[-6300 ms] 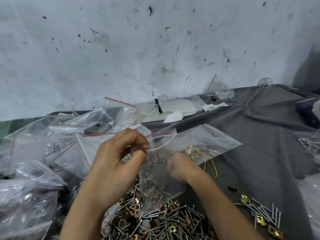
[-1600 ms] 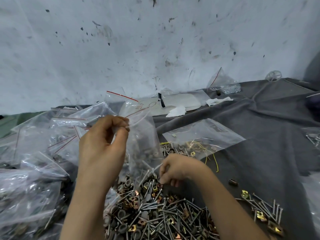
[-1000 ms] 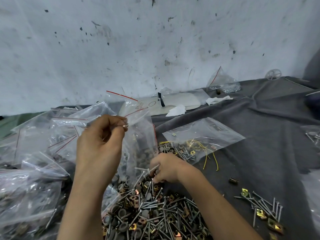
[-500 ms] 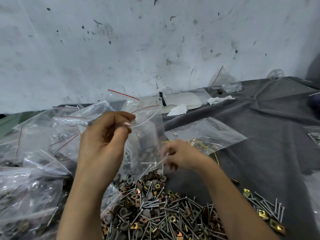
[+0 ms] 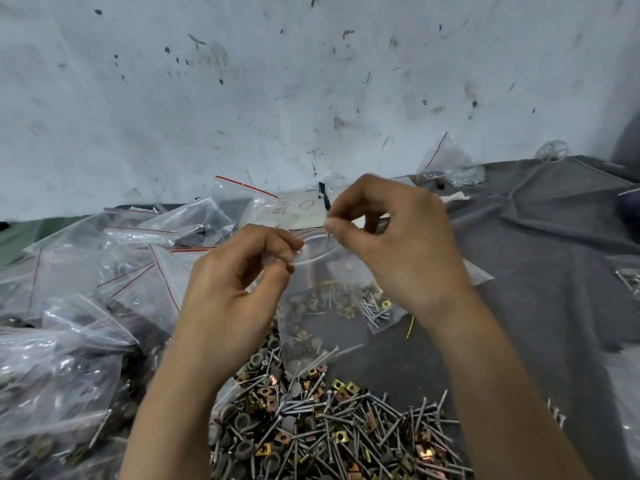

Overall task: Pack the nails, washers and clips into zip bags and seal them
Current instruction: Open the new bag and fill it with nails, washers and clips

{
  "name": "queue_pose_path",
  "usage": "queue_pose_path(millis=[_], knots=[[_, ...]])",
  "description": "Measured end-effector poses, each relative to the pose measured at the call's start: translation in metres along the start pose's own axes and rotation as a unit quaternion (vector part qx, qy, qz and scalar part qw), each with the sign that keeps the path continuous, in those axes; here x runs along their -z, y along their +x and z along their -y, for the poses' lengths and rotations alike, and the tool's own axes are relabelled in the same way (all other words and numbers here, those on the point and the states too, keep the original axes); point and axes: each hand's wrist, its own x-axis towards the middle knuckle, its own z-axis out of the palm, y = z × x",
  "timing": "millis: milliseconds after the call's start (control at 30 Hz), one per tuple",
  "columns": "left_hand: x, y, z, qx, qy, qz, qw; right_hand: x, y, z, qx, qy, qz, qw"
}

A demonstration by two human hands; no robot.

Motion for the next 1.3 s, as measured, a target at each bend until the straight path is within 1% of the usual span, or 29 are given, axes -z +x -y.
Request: queue_pose_path(millis=[67,100,167,200,233,267,300,367,400,433,467,533,633,733,833,1100,1133,1167,1300], knots=[[0.001,0.000,0.000,0.000,-0.003,-0.005,1.000,-0.002,0.000,-0.003,-0.004,0.012,0.034,0.999],[0.002,0.000,0.001,0.003,-0.004,-0.010,1.000,-0.002,0.000,-0.005,-0.008,0.040,0.028,0.999],[0.005,0.001,0.004,0.019,-0.005,-0.035,0.999,-0.002,0.003,-0.013,-0.025,0.064,-0.020,0.997],[0.006,0.001,0.006,0.028,-0.007,-0.053,0.998,-0.002,0.005,-0.019,-0.039,0.042,-0.039,0.998],[0.008,0.001,0.008,0.035,-0.004,-0.073,0.997,-0.004,0.006,-0.025,-0.063,0.004,-0.036,0.997],[0.010,0.001,0.010,0.038,0.005,-0.093,0.995,-0.007,0.006,-0.032,-0.099,-0.045,0.002,0.994],[0.011,0.001,0.012,0.037,0.017,-0.112,0.993,-0.011,0.005,-0.038,-0.137,-0.101,0.075,0.983],[0.013,0.002,0.014,0.035,0.029,-0.143,0.989,-0.028,-0.002,-0.049,-0.195,-0.179,0.260,0.929],[0.014,0.002,0.014,0.034,0.026,-0.155,0.987,-0.040,-0.008,-0.053,-0.205,-0.189,0.337,0.899],[0.015,0.002,0.014,0.033,0.022,-0.165,0.986,-0.053,-0.014,-0.055,-0.205,-0.181,0.397,0.876],[0.015,0.002,0.015,0.031,0.019,-0.172,0.984,-0.067,-0.020,-0.058,-0.195,-0.169,0.440,0.860],[0.015,0.002,0.015,0.029,0.019,-0.181,0.983,-0.090,-0.028,-0.061,-0.157,-0.170,0.483,0.845],[0.016,0.003,0.014,0.032,0.011,-0.178,0.984,-0.104,-0.029,-0.065,-0.110,-0.184,0.493,0.843],[0.015,0.002,0.014,0.034,0.005,-0.171,0.985,-0.103,-0.029,-0.068,-0.111,-0.182,0.491,0.844],[0.013,0.002,0.012,0.034,0.003,-0.164,0.986,-0.104,-0.033,-0.068,-0.110,-0.213,0.482,0.843],[0.014,0.001,0.012,0.036,0.003,-0.161,0.986,-0.108,-0.034,-0.062,-0.107,-0.278,0.514,0.804],[0.014,0.001,0.012,0.037,0.004,-0.159,0.987,-0.107,-0.034,-0.062,-0.111,-0.270,0.511,0.808],[0.014,0.001,0.012,0.038,0.005,-0.157,0.987,-0.105,-0.032,-0.061,-0.116,-0.254,0.501,0.819],[0.016,0.001,0.014,0.042,0.001,-0.155,0.987,-0.072,-0.019,-0.059,-0.164,-0.139,0.435,0.874]])
